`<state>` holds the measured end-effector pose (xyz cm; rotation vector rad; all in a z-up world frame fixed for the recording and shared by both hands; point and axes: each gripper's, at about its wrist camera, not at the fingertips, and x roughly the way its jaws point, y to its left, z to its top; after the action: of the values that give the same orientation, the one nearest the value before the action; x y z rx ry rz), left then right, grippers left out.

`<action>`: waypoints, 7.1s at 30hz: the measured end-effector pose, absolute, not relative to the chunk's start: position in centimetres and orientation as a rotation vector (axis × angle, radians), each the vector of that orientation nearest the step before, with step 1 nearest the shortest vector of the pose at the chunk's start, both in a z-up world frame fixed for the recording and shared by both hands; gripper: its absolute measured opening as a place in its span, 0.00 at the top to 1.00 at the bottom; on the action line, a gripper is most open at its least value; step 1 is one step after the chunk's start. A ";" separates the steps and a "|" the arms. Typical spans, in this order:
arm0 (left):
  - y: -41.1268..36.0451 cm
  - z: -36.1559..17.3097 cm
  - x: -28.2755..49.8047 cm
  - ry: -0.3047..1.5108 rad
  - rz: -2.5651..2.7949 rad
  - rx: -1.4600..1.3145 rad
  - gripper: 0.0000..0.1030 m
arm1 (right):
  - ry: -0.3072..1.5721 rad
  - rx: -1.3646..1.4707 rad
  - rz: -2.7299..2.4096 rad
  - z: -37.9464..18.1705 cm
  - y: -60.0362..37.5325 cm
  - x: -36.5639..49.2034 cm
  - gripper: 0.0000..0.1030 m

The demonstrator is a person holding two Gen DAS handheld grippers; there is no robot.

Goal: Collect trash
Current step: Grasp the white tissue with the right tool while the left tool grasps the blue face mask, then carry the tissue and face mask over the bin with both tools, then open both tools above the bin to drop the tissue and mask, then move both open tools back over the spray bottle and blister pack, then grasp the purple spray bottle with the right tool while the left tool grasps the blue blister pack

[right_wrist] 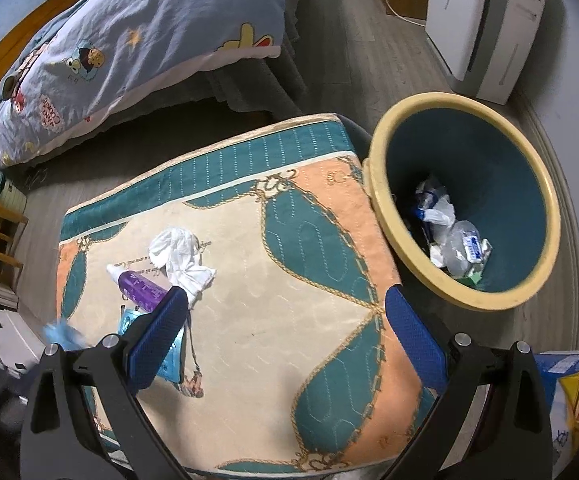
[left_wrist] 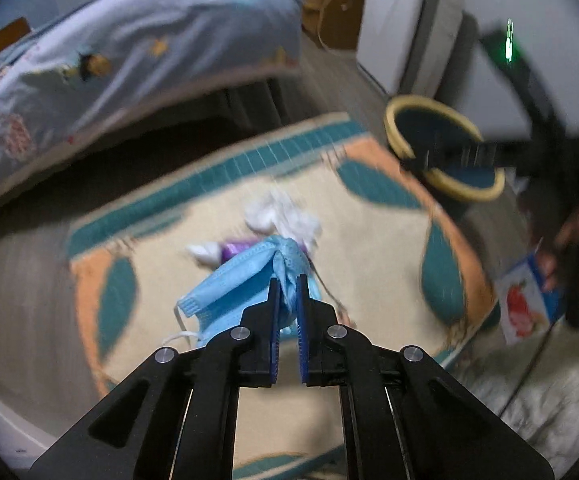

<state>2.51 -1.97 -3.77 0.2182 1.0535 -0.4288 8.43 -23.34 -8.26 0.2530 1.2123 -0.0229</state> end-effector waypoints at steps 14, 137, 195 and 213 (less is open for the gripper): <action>2.7 -4.1 8.3 1.005 -0.296 0.075 0.92 | 1.250 0.107 0.069 -12.3 -17.3 12.7 0.07; -26.4 -7.8 9.6 0.864 -0.628 0.253 0.09 | 1.113 0.536 -0.345 -8.6 -47.8 7.1 0.08; 10.1 -6.9 5.8 0.998 0.096 -0.002 0.08 | 1.262 -0.108 0.358 -11.1 -9.4 12.3 0.07; 12.6 -7.9 7.8 1.030 0.093 -0.045 0.08 | 1.420 -0.221 0.394 -17.4 -3.9 13.6 0.54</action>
<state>7.80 12.56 -7.95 -0.0446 1.0300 0.0934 13.60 -3.94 -17.36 -0.2209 1.4195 0.3940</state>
